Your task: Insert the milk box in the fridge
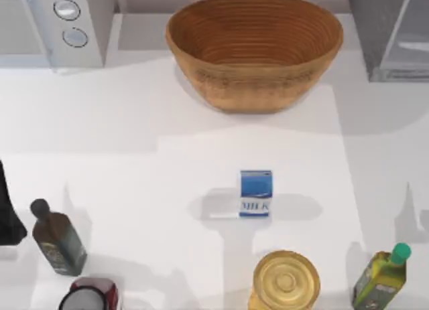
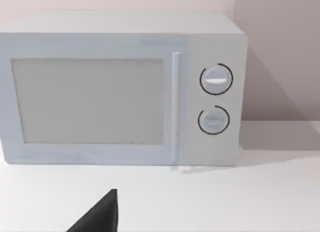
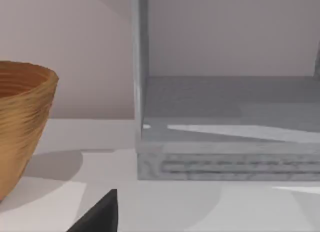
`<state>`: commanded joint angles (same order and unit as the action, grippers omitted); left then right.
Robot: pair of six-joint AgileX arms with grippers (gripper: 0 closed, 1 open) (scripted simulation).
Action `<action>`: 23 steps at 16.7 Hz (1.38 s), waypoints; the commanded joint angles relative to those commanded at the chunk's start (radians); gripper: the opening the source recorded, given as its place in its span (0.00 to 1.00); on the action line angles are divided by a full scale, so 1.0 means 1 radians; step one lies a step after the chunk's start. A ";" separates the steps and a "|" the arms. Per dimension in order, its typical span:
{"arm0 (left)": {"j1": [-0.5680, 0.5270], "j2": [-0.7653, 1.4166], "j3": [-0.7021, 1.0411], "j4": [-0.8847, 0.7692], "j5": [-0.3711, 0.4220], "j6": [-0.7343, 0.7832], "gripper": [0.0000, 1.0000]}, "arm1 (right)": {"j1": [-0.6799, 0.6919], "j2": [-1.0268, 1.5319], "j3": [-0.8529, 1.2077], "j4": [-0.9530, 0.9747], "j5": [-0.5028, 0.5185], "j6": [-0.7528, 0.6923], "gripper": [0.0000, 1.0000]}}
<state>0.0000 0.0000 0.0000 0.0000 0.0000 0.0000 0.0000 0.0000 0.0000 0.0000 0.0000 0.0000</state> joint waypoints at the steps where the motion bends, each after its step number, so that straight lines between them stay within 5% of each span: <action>1: 0.000 0.000 0.000 0.000 0.000 0.000 1.00 | 0.000 0.000 0.000 0.000 0.000 0.000 1.00; 8: 0.000 0.000 0.000 0.000 0.000 0.000 1.00 | 0.170 0.209 0.107 -0.006 0.099 0.111 1.00; 23: 0.000 0.000 0.000 0.000 0.000 0.000 1.00 | 0.895 1.405 0.708 -0.060 0.501 0.727 1.00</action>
<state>0.0000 0.0000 0.0000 0.0000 0.0000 0.0000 0.8952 1.4046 0.7085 -0.0605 0.5007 0.7270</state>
